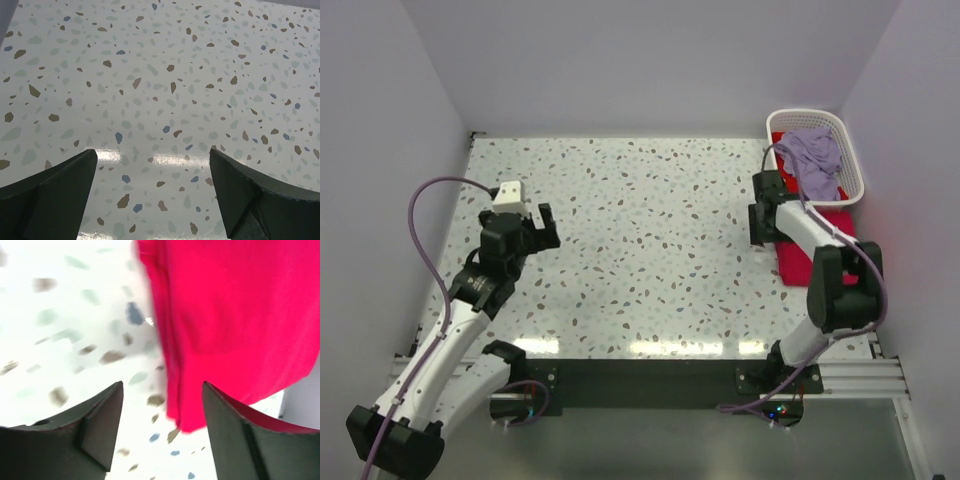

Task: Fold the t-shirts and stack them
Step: Neatly place the folded tshirt to the corner, then reset both grippers

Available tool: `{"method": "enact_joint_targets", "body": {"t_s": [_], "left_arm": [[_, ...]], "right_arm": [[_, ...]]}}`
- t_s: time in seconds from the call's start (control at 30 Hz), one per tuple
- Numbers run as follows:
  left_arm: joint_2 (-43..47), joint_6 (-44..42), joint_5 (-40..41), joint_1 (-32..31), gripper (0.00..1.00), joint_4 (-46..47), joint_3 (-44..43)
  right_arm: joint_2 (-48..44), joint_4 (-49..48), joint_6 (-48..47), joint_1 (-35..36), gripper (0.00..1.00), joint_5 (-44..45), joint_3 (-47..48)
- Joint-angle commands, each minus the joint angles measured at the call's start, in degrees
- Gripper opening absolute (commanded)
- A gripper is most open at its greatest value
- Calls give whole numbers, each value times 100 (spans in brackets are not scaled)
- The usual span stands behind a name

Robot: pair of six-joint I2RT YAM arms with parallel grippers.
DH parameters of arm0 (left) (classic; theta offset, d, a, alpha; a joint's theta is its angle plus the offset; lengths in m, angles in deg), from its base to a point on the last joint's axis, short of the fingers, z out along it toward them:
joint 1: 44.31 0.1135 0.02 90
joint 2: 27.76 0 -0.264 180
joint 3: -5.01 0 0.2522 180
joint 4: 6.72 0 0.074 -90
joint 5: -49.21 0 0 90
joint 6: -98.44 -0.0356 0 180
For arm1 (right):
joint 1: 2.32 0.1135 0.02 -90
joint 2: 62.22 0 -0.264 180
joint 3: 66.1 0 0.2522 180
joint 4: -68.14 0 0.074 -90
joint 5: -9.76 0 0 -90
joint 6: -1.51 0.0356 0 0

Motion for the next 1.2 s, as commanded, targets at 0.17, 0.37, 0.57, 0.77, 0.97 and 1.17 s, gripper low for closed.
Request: {"method": "enact_joint_targets", "body": {"t_s": [0.17, 0.37, 0.57, 0.77, 0.97, 1.17], "left_arm": [[350, 259, 517, -29, 100, -1076, -631], [868, 575, 596, -29, 100, -2149, -1483], [1466, 874, 728, -29, 100, -2939, -1915], [2406, 1296, 956, -29, 100, -3064, -1547], [3215, 1279, 1246, -29, 100, -2643, -1344], [3120, 1077, 1370, -29, 100, -2502, -1432]], "right_arm": [[-3376, 1359, 1075, 116, 86, -1397, 606], [-5632, 1913, 1164, 116, 99, -1248, 872], [-7173, 1879, 1163, 168, 99, -1274, 495], [-7799, 1633, 1207, 257, 99, -1327, -15], [-8011, 1536, 1155, 318, 99, -1309, -209], [-8055, 1536, 1076, 353, 99, -1265, -183]]}}
